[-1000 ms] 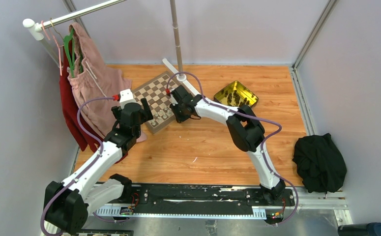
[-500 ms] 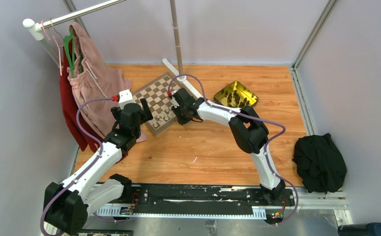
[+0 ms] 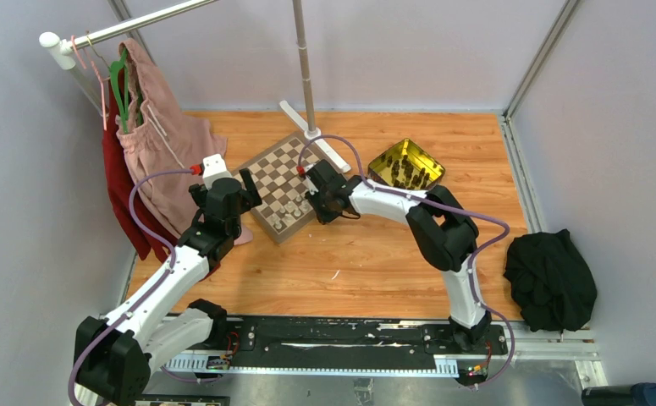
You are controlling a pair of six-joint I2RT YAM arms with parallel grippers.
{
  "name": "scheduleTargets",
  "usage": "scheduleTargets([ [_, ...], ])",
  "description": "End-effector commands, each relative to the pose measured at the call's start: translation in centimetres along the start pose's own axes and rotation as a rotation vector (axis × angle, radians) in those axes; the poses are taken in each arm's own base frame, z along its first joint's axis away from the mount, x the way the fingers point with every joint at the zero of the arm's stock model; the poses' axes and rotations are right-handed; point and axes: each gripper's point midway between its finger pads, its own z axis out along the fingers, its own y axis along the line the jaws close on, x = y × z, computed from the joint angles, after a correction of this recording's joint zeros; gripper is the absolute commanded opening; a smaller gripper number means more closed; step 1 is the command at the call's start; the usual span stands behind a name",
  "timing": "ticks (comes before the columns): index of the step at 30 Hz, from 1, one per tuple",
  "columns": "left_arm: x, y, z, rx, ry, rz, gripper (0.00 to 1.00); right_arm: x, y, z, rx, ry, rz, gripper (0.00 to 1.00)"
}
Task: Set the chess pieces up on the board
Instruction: Move the chessboard to the center of the board.
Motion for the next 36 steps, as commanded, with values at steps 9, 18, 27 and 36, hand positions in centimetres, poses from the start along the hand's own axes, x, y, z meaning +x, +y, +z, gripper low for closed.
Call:
scheduleTargets([
  [9,0.0,0.6,-0.3,-0.028,-0.007,0.0,1.0,5.3,-0.4,-4.1,0.028,0.058,0.006,0.02],
  [18,0.3,0.9,-0.4,-0.039,0.001,-0.004,1.0,7.9,-0.5,-6.6,0.025,0.057,0.023,0.02],
  [27,0.4,0.9,-0.4,-0.045,0.011,-0.006,1.0,11.4,-0.6,-9.3,0.022,0.063,0.042,0.01],
  [36,0.7,0.1,-0.2,-0.041,0.027,0.001,1.0,14.6,-0.8,-11.5,0.021,0.068,0.068,0.01],
])
